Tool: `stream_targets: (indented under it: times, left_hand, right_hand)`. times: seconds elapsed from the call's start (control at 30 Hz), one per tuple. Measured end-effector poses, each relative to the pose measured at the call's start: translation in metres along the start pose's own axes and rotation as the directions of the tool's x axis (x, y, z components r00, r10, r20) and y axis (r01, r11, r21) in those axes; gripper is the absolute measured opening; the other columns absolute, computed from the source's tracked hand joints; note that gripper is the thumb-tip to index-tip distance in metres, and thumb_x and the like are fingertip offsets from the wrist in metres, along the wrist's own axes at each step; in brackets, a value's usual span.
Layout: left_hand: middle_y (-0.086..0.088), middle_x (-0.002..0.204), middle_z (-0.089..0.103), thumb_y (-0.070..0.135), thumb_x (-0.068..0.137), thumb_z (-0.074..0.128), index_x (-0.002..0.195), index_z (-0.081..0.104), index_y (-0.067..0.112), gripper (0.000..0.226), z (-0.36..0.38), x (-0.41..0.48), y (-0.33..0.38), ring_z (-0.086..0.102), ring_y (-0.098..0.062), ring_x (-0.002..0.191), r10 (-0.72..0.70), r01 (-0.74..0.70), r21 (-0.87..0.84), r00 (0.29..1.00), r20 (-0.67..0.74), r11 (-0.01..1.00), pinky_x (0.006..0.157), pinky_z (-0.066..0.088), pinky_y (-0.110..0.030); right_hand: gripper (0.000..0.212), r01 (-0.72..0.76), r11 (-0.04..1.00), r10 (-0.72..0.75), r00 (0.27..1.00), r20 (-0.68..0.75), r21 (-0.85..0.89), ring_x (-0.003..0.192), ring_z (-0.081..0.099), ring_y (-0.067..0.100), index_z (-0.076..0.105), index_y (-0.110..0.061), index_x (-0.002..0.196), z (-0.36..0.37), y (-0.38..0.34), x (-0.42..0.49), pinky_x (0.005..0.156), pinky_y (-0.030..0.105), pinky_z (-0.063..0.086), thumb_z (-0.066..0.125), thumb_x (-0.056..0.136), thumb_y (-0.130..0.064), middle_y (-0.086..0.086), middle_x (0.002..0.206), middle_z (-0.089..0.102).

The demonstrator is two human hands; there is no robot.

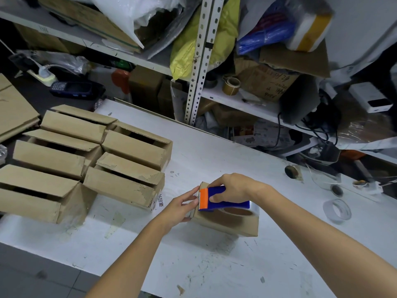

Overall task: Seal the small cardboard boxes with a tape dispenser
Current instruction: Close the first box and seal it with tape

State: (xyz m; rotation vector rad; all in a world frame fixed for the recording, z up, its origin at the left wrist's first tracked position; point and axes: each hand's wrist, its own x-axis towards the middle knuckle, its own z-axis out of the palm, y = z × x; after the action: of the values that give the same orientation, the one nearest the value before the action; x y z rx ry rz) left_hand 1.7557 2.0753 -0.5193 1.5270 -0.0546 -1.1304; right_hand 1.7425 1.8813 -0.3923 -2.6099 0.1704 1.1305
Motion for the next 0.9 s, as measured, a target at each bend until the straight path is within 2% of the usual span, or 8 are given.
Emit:
stream_targets:
  times: [0.17, 0.3, 0.43, 0.5, 0.57, 0.7, 0.83, 0.9]
  left_hand:
    - [0.013, 0.140, 0.048, 0.051, 0.087, 0.055, 0.143, 0.039, 0.052, 0.058, 0.004, -0.001, -0.008, 0.043, -0.014, 0.132, -0.018, 0.020, -0.051, 0.999, 0.033, 0.999, 0.098, 0.053, -0.039]
    - [0.017, 0.136, 0.049, 0.046, 0.094, 0.054, 0.139, 0.041, 0.056, 0.048, 0.005, -0.001, -0.011, 0.043, -0.013, 0.132, -0.026, 0.031, -0.101, 0.999, 0.048, 0.994, 0.101, 0.051, -0.041]
    - [0.014, 0.140, 0.050, 0.048, 0.092, 0.057, 0.140, 0.043, 0.055, 0.050, 0.004, -0.002, -0.011, 0.044, -0.015, 0.133, -0.016, 0.019, -0.090, 0.999, 0.037, 0.996, 0.100, 0.052, -0.042]
    - [0.011, 0.141, 0.050, 0.046, 0.092, 0.058, 0.141, 0.042, 0.052, 0.052, 0.004, -0.003, -0.008, 0.044, -0.017, 0.133, -0.012, 0.013, -0.072, 1.000, 0.016, 0.997, 0.096, 0.054, -0.040]
    - [0.011, 0.140, 0.050, 0.045, 0.091, 0.061, 0.143, 0.042, 0.048, 0.056, 0.004, -0.004, -0.002, 0.046, -0.018, 0.131, 0.010, -0.011, -0.036, 1.000, -0.026, 0.999, 0.088, 0.056, -0.032]
    - [0.012, 0.137, 0.049, 0.040, 0.090, 0.067, 0.141, 0.046, 0.043, 0.056, 0.004, -0.002, 0.004, 0.050, -0.017, 0.128, 0.083, -0.080, 0.040, 0.994, -0.076, 0.996, 0.070, 0.048, -0.015]
    - [0.015, 0.133, 0.053, 0.035, 0.092, 0.067, 0.131, 0.052, 0.045, 0.042, 0.005, -0.001, 0.007, 0.057, -0.007, 0.114, 0.115, -0.111, 0.065, 0.991, -0.064, 0.992, 0.066, 0.048, -0.012]
    - [0.014, 0.134, 0.053, 0.034, 0.092, 0.067, 0.132, 0.053, 0.043, 0.043, 0.008, 0.001, 0.006, 0.056, -0.012, 0.119, 0.111, -0.107, 0.069, 0.992, -0.061, 0.992, 0.067, 0.049, -0.013]
  right_hand:
    - [0.053, 0.012, 1.000, -0.012, 1.000, -0.004, 0.014, 0.108, 0.055, 0.017, 0.049, -0.035, 0.140, 0.000, 0.001, 0.001, 0.085, 0.031, 0.053, 0.061, 0.091, -0.053, -0.005, 0.132, 0.059]
    - [0.053, 0.012, 1.000, -0.012, 1.000, -0.001, 0.013, 0.110, 0.055, 0.018, 0.049, -0.036, 0.140, -0.001, 0.001, 0.001, 0.085, 0.031, 0.052, 0.060, 0.092, -0.053, -0.006, 0.132, 0.058]
    - [0.052, 0.016, 0.999, -0.016, 1.000, 0.008, 0.028, 0.109, 0.055, 0.017, 0.049, -0.037, 0.140, -0.002, 0.003, 0.002, 0.082, 0.028, 0.051, 0.061, 0.092, -0.053, -0.006, 0.132, 0.058]
    - [0.052, 0.007, 0.999, -0.007, 1.000, 0.014, 0.050, 0.109, 0.056, 0.017, 0.049, -0.037, 0.139, -0.003, 0.005, 0.000, 0.081, 0.027, 0.051, 0.061, 0.091, -0.053, -0.007, 0.132, 0.058]
    - [0.053, -0.009, 0.999, 0.007, 1.000, 0.023, 0.053, 0.109, 0.055, 0.017, 0.048, -0.038, 0.140, -0.005, 0.007, -0.001, 0.080, 0.027, 0.051, 0.061, 0.091, -0.054, -0.007, 0.132, 0.058]
    - [0.056, -0.028, 1.000, 0.029, 0.999, 0.042, -0.004, 0.111, 0.053, 0.017, 0.046, -0.035, 0.142, -0.004, 0.003, -0.003, 0.081, 0.028, 0.048, 0.060, 0.092, -0.053, -0.005, 0.134, 0.056]
    - [0.056, -0.037, 0.999, 0.038, 0.998, 0.049, -0.022, 0.106, 0.051, 0.016, 0.044, -0.035, 0.144, -0.006, 0.002, -0.008, 0.081, 0.029, 0.047, 0.059, 0.093, -0.053, -0.005, 0.135, 0.055]
    - [0.055, -0.057, 0.998, 0.058, 0.997, 0.055, -0.024, 0.106, 0.051, 0.017, 0.045, -0.035, 0.143, -0.005, 0.005, -0.012, 0.082, 0.030, 0.048, 0.059, 0.093, -0.053, -0.004, 0.134, 0.055]
